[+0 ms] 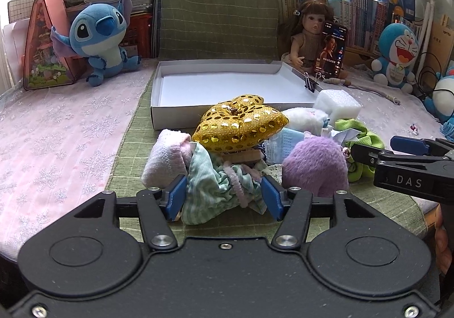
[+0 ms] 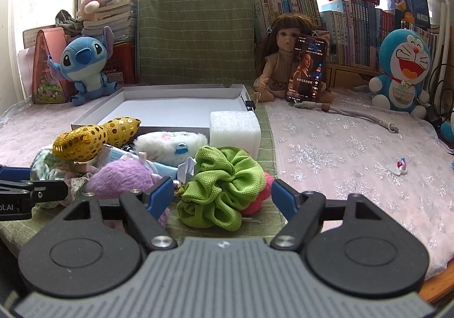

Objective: Organize soft objects
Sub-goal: 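Close left gripper on green gingham cloth while right gripper grasps lime-green mesh scrunchie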

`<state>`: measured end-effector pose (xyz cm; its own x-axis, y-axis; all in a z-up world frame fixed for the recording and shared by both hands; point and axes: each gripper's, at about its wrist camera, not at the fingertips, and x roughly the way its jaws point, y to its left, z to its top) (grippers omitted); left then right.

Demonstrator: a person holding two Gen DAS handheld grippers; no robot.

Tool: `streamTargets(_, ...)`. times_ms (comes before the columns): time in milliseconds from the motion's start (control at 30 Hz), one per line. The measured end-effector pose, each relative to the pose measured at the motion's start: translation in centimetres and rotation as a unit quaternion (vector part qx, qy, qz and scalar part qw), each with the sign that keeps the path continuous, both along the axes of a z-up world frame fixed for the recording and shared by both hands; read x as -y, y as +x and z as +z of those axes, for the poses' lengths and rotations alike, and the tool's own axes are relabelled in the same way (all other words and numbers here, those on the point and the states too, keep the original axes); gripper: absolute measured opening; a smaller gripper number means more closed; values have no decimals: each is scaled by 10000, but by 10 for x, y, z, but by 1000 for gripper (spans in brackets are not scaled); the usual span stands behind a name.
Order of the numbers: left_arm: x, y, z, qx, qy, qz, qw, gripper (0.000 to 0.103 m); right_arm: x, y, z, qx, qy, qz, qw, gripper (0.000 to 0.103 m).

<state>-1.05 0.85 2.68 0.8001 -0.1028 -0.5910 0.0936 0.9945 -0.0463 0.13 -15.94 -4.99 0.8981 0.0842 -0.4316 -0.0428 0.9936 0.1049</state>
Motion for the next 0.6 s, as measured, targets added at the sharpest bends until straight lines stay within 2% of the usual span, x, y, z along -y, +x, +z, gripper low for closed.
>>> streamTargets(200, 4, 5, -3, 11, -7, -16, 10000, 57, -3, 15, -6, 77, -358, -30, 9993, 85)
streamTargets(433, 9, 10, -8, 77, -30, -30, 10000, 60, -8, 21, -8, 107, -409, 42, 9991, 85)
streamTargets(533, 9, 13, -10, 79, -94, -55, 9999, 58, -9, 22, -8, 82, -332, 87, 9994, 78)
streamTargets(600, 8, 13, -9, 70, -203, -114, 9997, 49, -10, 22, -9, 86, -331, 102, 9994, 68)
